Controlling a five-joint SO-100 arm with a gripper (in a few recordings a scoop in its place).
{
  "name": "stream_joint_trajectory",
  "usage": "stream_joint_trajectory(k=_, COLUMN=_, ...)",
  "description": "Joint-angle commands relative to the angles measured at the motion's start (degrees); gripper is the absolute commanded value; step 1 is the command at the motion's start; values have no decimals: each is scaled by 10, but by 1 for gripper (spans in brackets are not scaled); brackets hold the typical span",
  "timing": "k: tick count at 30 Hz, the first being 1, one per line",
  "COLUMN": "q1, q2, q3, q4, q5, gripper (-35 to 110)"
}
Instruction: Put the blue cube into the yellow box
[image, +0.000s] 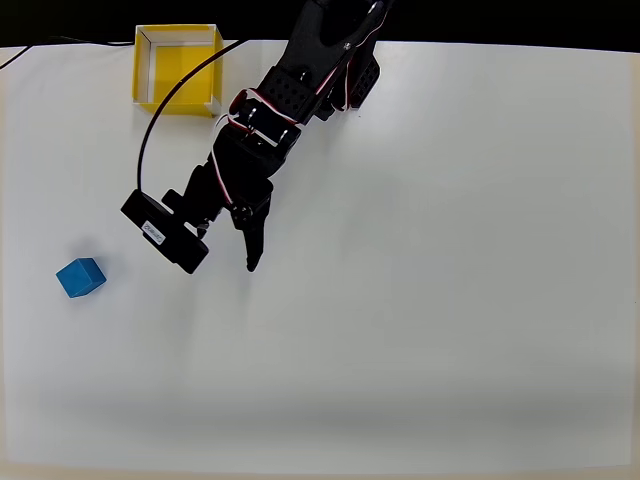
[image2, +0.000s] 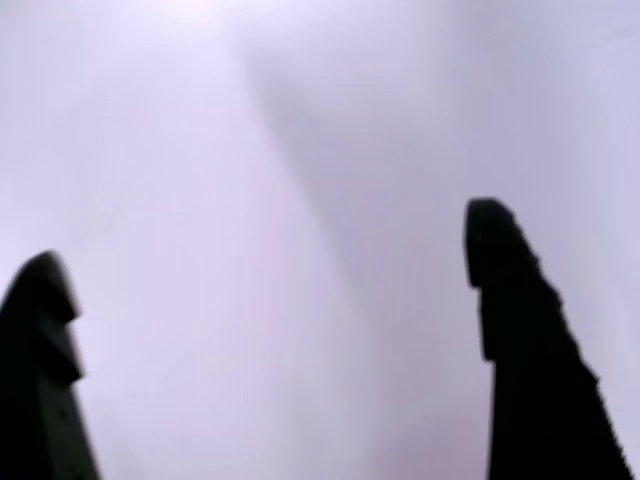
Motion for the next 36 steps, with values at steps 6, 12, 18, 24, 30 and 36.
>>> stream_joint_trajectory(k=6, q1=174, q2=-273, q3=-312, q4=-73, q5=-11, gripper=58)
stream_joint_trajectory(k=12, q1=207, q2=-386, q3=-381, q4=-149, q5=-11, gripper=59)
stream_joint_trajectory(k=18, q1=207, q2=-481, q3=-476, q4=-168, q5=-2, gripper=59)
stream_joint_trajectory(k=24, q1=191, q2=-560, q3=-538, q4=-212, q5=7, gripper=59)
stream_joint_trajectory(k=30, q1=181, q2=-645, q3=-621, q4=-236, q5=10, gripper=59)
stream_joint_trajectory(k=36, q1=177, q2=-717, q3=-686, q4=-251, q5=10, gripper=58)
